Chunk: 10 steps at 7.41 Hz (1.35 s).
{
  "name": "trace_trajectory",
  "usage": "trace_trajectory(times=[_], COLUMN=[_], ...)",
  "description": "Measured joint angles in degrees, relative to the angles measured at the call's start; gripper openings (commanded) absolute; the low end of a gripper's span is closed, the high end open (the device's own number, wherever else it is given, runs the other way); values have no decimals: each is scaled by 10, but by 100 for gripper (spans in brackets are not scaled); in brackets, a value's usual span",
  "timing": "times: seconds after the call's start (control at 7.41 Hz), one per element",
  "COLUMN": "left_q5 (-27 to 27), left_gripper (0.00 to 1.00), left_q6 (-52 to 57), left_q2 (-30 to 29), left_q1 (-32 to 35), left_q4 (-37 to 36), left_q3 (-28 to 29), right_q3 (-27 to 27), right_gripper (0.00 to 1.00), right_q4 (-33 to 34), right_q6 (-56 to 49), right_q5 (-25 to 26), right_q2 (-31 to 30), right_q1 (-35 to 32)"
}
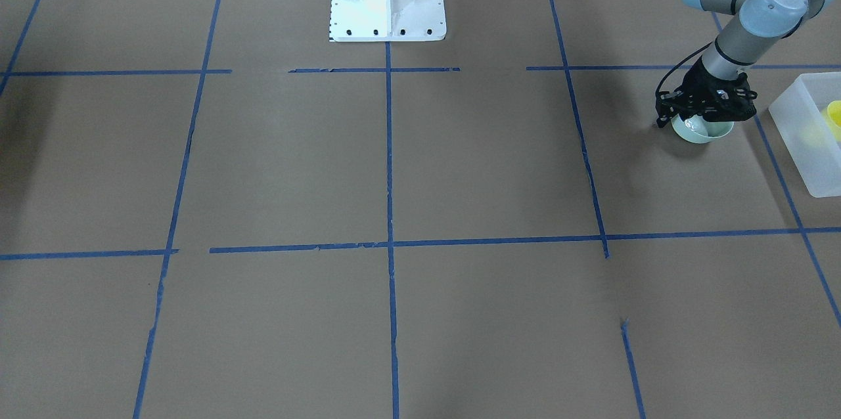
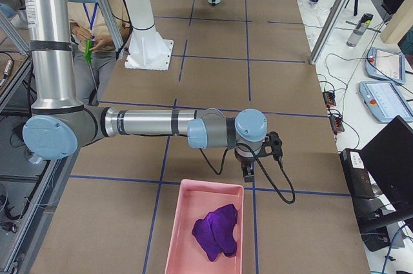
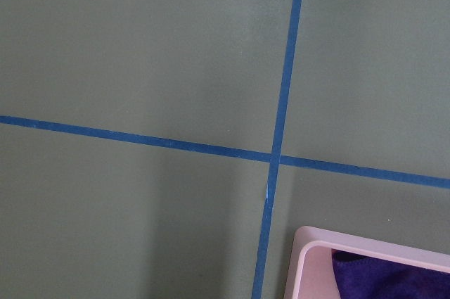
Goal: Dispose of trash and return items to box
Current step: 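Lower the left gripper onto the pale green bowl and grasp it, then lift the green bowl and place it into the clear bin with the left gripper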
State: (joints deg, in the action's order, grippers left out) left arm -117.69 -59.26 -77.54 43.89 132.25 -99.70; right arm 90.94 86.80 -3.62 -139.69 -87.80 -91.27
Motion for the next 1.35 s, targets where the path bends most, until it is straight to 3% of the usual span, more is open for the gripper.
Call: trace_trajectory(times=[0.4,0.67,1.08,1.35], left_q5=[-5,-20,-30,-28], left_gripper=[0,0,0,0], left_q6=[-6,14,227,424], left_q2=[3,23,74,81], left_q1=[8,53,163,277], left_q4=[-2,-4,-3,-4], left_q3=[-73,-125,-109,-51], right_q3=[3,3,3,3], right_gripper=[100,100,100,100], right_q4=[2,2,-1,-2], right_q6=[0,0,0,0], right_q5=[-1,-1,-1,-1], right_q2=[-1,-1,-7,-10], right_q1=[0,0,0,0])
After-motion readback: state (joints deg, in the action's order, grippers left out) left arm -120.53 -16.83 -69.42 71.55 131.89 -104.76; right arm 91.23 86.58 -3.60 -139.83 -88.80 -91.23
